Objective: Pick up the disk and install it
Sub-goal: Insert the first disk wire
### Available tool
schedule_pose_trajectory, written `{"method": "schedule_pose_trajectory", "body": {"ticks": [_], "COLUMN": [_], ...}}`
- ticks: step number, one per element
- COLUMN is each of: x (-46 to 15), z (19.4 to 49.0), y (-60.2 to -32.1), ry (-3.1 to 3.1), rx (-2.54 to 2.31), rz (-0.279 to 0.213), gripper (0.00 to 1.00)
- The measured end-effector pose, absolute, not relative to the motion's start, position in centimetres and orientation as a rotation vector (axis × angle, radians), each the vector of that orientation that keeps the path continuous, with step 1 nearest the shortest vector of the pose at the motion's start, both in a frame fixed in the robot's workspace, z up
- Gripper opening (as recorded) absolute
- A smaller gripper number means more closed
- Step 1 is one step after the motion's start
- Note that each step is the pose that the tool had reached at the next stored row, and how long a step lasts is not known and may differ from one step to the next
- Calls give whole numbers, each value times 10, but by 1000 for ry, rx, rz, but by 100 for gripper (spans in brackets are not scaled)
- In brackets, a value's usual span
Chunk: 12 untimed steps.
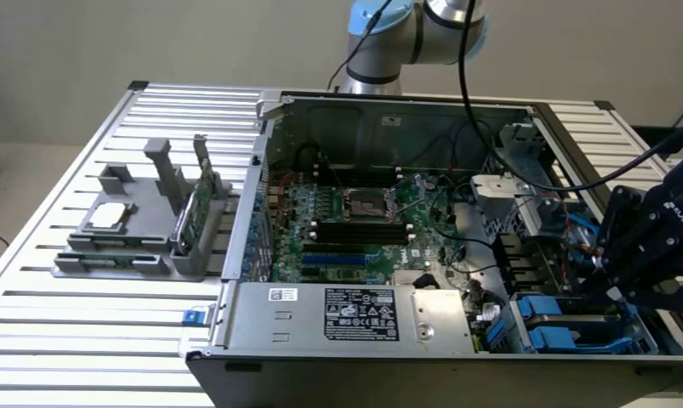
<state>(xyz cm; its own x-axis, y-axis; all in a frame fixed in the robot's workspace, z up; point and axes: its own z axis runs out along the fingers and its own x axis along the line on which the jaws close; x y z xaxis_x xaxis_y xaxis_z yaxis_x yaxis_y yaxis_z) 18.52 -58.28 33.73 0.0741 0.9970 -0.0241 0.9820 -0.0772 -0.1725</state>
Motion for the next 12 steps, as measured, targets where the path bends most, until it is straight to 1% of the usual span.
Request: {"method": "schedule_pose_trajectory", "body": {"ticks": [12], "x": [184], "z": [337], "y": [-582], "ry": [-2074], "rx": [-2202], "rz": [207], "gripper": [16]}}
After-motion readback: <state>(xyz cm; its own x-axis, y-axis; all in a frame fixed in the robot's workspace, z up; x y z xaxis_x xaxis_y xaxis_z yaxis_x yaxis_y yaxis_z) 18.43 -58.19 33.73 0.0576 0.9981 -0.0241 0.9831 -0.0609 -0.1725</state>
